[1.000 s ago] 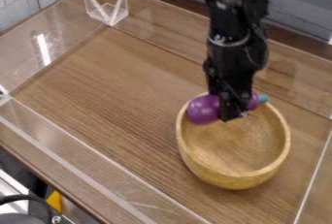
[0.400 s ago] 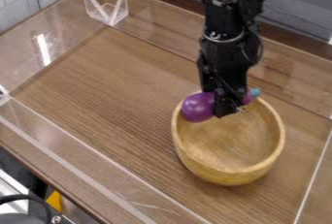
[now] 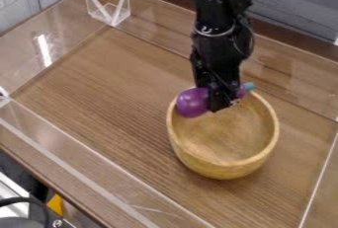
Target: Remove the purple eggplant from inside the brown bowl and put it on the table
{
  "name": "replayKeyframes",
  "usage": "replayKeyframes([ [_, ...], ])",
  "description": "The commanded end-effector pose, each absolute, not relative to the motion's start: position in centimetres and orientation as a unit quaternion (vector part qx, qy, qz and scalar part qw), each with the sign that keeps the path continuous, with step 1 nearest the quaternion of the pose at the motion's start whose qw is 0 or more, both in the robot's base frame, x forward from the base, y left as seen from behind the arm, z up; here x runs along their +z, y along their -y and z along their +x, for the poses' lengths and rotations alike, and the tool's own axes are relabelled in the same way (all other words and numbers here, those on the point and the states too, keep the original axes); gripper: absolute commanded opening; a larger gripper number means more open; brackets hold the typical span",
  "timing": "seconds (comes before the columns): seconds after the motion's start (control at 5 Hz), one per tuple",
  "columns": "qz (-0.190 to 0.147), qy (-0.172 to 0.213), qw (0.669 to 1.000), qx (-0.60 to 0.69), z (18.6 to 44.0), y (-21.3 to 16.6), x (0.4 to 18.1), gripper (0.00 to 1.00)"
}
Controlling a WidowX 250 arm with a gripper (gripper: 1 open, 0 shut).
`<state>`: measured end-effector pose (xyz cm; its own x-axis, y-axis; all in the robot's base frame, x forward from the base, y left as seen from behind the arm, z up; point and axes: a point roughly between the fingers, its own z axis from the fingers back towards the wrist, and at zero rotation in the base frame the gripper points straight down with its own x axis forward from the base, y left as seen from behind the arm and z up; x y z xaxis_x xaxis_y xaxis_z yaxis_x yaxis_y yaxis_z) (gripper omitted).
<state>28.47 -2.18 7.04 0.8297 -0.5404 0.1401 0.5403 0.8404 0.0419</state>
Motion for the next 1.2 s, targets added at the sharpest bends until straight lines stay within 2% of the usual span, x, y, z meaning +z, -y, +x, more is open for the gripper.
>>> replayKeyframes([
  [0.0,0.011,0.102,0.958,-0.267,29.7,1.2,8.4,0.00],
  [0.4,0.015,0.102,0.971,-0.216,29.3,3.5,8.5,0.00],
  [1.0,0.011,0.103,0.971,-0.214,29.6,3.2,9.2,0.00],
])
